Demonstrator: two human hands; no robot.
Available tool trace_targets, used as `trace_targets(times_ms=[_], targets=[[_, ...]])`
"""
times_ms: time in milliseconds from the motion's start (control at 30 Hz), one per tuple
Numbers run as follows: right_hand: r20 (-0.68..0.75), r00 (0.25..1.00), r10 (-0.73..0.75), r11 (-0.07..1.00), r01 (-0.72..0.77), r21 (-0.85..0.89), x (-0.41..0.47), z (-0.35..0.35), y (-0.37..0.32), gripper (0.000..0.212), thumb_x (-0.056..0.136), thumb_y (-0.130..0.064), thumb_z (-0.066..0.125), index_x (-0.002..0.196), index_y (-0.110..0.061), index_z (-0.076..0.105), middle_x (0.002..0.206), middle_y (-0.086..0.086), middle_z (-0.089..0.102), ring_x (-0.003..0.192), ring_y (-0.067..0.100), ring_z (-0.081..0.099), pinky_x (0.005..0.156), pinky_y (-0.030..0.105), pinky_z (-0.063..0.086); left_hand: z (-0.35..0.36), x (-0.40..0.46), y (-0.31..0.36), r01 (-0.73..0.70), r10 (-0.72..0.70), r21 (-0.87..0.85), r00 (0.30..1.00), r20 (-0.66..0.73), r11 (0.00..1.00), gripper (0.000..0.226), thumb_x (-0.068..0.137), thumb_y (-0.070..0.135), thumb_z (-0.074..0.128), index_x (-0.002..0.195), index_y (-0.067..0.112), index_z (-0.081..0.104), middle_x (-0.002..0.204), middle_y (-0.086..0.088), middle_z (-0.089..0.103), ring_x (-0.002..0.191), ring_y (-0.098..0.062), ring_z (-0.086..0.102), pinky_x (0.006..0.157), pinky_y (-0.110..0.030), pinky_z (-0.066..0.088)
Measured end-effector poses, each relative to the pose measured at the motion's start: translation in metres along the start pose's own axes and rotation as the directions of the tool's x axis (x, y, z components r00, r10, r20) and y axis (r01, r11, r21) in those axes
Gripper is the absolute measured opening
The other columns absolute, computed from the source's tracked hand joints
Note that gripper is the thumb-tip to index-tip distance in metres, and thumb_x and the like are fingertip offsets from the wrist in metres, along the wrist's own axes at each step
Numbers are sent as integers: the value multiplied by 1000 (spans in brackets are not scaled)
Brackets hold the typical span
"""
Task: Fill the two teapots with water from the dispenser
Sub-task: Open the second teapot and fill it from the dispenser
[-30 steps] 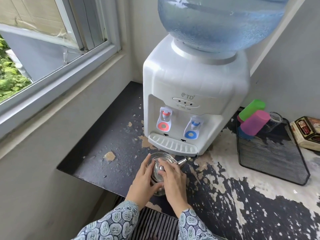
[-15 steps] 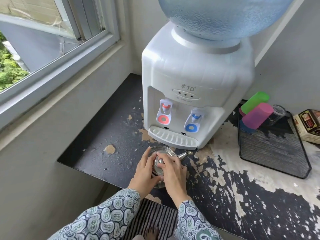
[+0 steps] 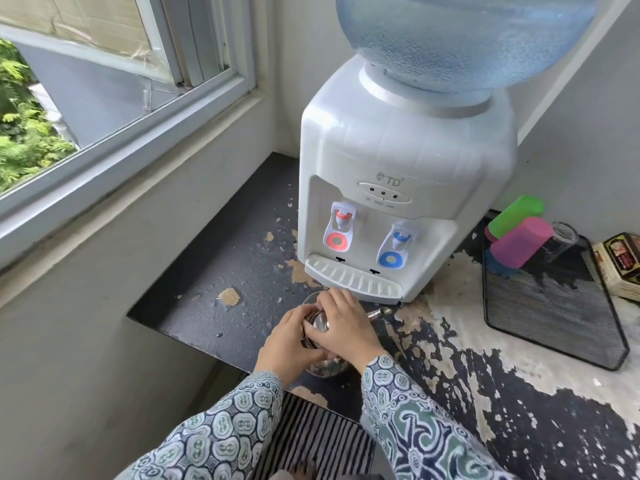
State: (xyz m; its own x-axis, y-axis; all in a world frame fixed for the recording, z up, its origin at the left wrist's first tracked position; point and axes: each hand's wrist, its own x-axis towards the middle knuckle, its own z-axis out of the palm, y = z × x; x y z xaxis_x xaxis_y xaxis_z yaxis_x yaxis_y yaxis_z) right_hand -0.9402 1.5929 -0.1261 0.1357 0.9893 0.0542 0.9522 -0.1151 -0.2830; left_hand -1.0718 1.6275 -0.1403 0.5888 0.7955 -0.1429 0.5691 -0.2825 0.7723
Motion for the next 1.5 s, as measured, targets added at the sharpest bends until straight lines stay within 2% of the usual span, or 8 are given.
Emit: trace_targets(times_ms=[367,533,733,867,1000,1133,1300,1500], targets=[[-15,995,-99,993,98,-65,5,2,8,39,79,-53,40,83,-14,45,84,1,51,81,17,45,70,29,43,-3,-2,4,24,-24,-4,1000,-15,1000,79,54,47,83,123,36,46,124,17,53,112,-7,51,91,-30,40],[5,986,-164,986,164,-41,7,0,13,28,77,-41,40,83,-13,44,84,2,50,80,19,47,67,33,48,-3,-2,4,31,-31,-17,1000,-4,999,82,51,52,82,123,34,47,122,13,54,113,-9,51,90,-28,38],[-24,975,-223,974,221,-49,12,2,15,19,76,-27,35,81,-12,47,79,5,52,73,21,51,59,37,52,-2,-2,4,51,-51,-4,999,19,999,87,49,58,79,125,31,45,124,11,55,114,-11,51,95,-34,40],[-47,952,-301,948,294,-120,16,-4,16,21,76,-29,36,83,-12,47,78,5,53,67,20,54,47,30,48,-4,1,5,54,-53,-9,996,74,998,91,49,58,78,127,32,40,128,11,52,118,-12,50,100,-37,41],[-119,941,-316,939,291,-185,14,1,20,29,80,-38,39,80,-13,52,76,2,56,64,17,55,44,25,45,-6,4,11,46,-44,-13,993,109,999,98,58,37,83,140,23,30,141,6,40,131,-13,37,109,-33,29],[-142,924,-354,921,319,-223,19,2,21,33,81,-41,38,73,-14,55,68,1,56,52,15,56,38,22,40,-8,8,11,66,-69,22,989,133,998,100,59,35,83,141,21,28,145,1,37,132,-17,35,112,-37,28],[-132,891,-434,886,395,-244,25,3,22,30,82,-33,37,67,-14,55,62,1,55,42,15,53,34,20,34,-7,9,13,76,-80,39,988,128,996,94,60,31,83,138,17,33,142,0,39,130,-18,39,109,-34,30],[-134,864,-486,867,456,-201,31,9,23,29,82,-26,35,65,-11,54,61,4,53,35,18,49,30,23,37,-4,11,13,81,-81,5,992,95,997,84,58,24,84,130,17,42,133,1,47,122,-15,45,94,-17,28]])
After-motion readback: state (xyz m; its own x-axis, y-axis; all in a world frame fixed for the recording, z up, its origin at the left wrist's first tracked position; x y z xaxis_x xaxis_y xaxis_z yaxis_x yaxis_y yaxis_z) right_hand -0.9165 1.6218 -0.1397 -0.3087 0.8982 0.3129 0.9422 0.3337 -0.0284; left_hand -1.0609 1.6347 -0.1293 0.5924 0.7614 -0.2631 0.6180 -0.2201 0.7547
